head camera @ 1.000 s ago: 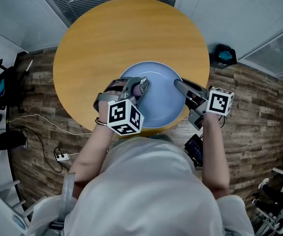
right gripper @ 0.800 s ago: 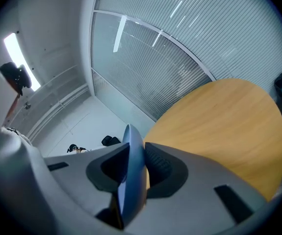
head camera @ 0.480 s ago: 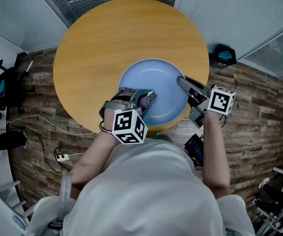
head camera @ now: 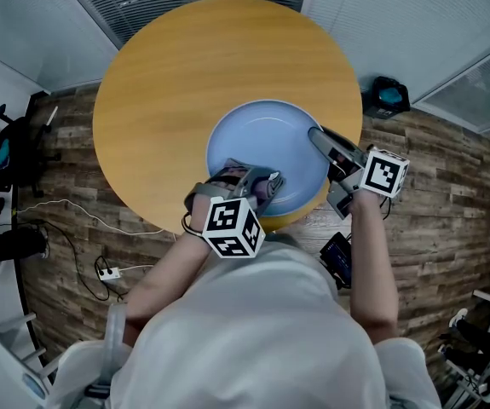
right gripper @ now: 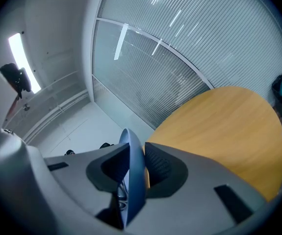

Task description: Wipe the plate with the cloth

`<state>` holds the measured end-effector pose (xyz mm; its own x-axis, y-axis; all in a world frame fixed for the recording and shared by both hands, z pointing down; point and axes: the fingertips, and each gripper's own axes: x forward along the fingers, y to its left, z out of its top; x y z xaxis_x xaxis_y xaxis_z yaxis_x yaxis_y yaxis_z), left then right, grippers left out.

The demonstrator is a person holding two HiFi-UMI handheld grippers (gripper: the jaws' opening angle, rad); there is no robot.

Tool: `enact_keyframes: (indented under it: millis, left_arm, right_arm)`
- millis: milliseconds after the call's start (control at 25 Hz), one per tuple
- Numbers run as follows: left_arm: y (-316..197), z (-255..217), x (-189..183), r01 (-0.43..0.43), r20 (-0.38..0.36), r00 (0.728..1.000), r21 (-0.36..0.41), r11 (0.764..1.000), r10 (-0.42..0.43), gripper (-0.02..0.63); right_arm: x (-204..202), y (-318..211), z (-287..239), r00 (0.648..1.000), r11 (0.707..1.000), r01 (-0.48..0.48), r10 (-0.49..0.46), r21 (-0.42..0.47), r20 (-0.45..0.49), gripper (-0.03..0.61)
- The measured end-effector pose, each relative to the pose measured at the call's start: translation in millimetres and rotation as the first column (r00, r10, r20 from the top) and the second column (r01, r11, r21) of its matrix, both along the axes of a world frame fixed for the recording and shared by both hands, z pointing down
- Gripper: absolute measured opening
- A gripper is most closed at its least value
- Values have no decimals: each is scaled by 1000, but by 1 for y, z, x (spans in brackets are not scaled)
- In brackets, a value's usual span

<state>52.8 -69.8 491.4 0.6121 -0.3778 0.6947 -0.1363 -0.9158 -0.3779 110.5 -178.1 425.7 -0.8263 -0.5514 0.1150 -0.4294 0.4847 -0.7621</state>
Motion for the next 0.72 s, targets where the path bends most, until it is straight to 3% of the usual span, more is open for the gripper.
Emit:
enact_keyframes:
  millis: [560, 720]
  left_arm:
    - [16, 8, 20, -73, -68, 996, -154, 985, 63, 78]
    - [19, 4, 29, -79, -128, 990, -217, 973, 52, 78]
  right_arm:
    - [0, -4, 1, 1000, 1000, -10, 10, 1, 3, 92]
    - [8, -7, 3, 999, 1000, -19, 20, 9, -44, 92]
